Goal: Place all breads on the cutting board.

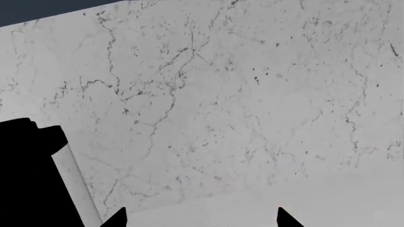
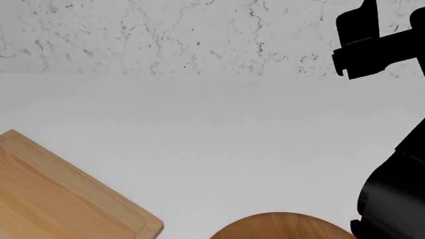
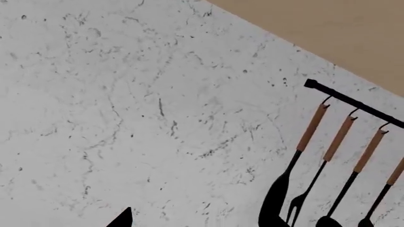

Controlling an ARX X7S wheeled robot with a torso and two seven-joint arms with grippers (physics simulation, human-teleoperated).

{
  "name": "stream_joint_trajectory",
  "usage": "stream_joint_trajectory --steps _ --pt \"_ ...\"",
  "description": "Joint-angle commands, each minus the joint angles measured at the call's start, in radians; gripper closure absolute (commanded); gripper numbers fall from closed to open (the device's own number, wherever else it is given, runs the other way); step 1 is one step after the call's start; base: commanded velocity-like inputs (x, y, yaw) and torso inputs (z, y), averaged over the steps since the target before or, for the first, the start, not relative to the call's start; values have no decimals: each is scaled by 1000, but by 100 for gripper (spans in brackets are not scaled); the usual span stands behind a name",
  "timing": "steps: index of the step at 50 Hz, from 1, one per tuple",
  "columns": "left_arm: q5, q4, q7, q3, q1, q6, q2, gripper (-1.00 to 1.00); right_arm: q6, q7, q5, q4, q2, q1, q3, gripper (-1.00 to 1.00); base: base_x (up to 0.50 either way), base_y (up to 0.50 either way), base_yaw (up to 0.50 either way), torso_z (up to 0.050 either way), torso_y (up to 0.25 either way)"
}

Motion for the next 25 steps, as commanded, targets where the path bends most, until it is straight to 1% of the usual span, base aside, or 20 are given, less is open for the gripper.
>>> stream_joint_trajectory --steps 1,2,4,5,7,8,9,12,14,17,19,20,25 --pt "71 20 63 -38 66 11 10 -100 75 -185 -84 67 102 33 48 -100 0 0 0 0 0" --pt "79 24 72 -43 75 12 12 -100 76 -275 -185 118 87 47 73 -100 0 0 0 0 0" --pt "94 24 86 -48 79 13 14 -100 75 -436 -351 177 83 67 67 -100 0 0 0 0 0" --pt "98 26 93 -50 83 15 17 -100 75 -524 -439 208 93 81 66 -100 0 0 0 0 0" --pt "103 30 102 -53 86 18 19 -100 73 -640 -530 237 137 73 57 -100 0 0 0 0 0" --pt "104 31 106 -56 88 21 20 -100 61 -636 -542 238 153 64 69 -100 0 0 0 0 0" --pt "107 32 108 -56 89 21 20 -100 66 -666 -559 251 165 61 70 -100 0 0 0 0 0" --pt "97 31 104 -53 79 25 17 -100 28 -660 -556 268 219 25 102 -100 0 0 0 0 0" --pt "89 31 99 -49 70 27 15 -100 17 -646 -552 284 227 14 121 -100 0 0 0 0 0" --pt "87 32 95 -39 63 27 18 -100 -23 -585 -525 320 236 -14 171 -100 0 0 0 0 0" --pt "86 27 91 -30 49 26 18 -100 -29 -584 -516 345 249 -25 183 -100 0 0 0 0 0" --pt "82 24 86 -21 36 24 21 -100 -54 -553 -500 365 254 -35 204 -100 0 0 0 0 0" --pt "92 24 85 -8 33 28 31 -100 -93 -501 -468 430 264 -22 243 -100 0 0 0 0 0"
